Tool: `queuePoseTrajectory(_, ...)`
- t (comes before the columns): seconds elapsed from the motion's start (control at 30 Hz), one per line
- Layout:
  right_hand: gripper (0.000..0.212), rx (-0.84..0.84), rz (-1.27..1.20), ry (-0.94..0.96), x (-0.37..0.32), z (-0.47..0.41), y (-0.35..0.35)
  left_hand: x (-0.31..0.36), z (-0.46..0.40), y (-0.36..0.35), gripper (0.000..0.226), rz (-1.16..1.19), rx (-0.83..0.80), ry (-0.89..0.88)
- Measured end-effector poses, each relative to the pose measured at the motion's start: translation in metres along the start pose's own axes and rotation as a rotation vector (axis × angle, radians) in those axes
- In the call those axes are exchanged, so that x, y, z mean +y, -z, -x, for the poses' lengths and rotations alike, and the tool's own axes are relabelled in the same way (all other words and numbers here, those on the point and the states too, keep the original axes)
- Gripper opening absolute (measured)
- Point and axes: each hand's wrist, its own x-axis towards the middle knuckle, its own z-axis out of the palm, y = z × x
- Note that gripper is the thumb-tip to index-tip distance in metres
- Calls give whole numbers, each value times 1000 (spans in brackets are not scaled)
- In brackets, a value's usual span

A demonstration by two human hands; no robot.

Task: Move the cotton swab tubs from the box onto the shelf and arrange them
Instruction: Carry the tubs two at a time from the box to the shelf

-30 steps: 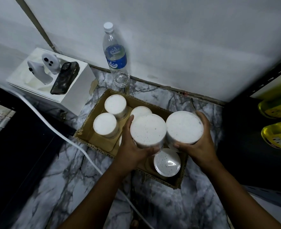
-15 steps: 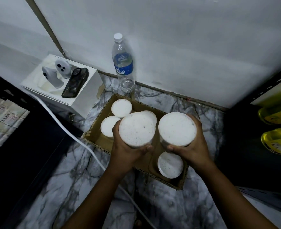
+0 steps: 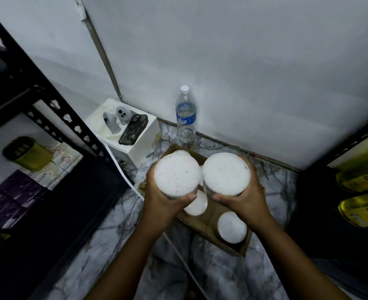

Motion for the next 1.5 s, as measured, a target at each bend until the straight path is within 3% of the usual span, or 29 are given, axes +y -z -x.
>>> queuePoseTrajectory(0.17, 102, -16, -13, 75, -39, 5, -13, 41, 10, 27, 96, 10, 57, -63)
queuePoseTrajectory(0.87, 92, -179, -27, 249, -203, 42, -103, 147, 89, 170, 102, -59, 320, -174)
queuePoseTrajectory(1.07, 98, -268, -60, 299, -239, 64, -138, 176, 122, 210, 95, -65, 390, -219)
queuePoseTrajectory(1.5, 88, -482, -113, 409, -315, 117, -218, 224, 208, 296, 88, -153, 608, -244)
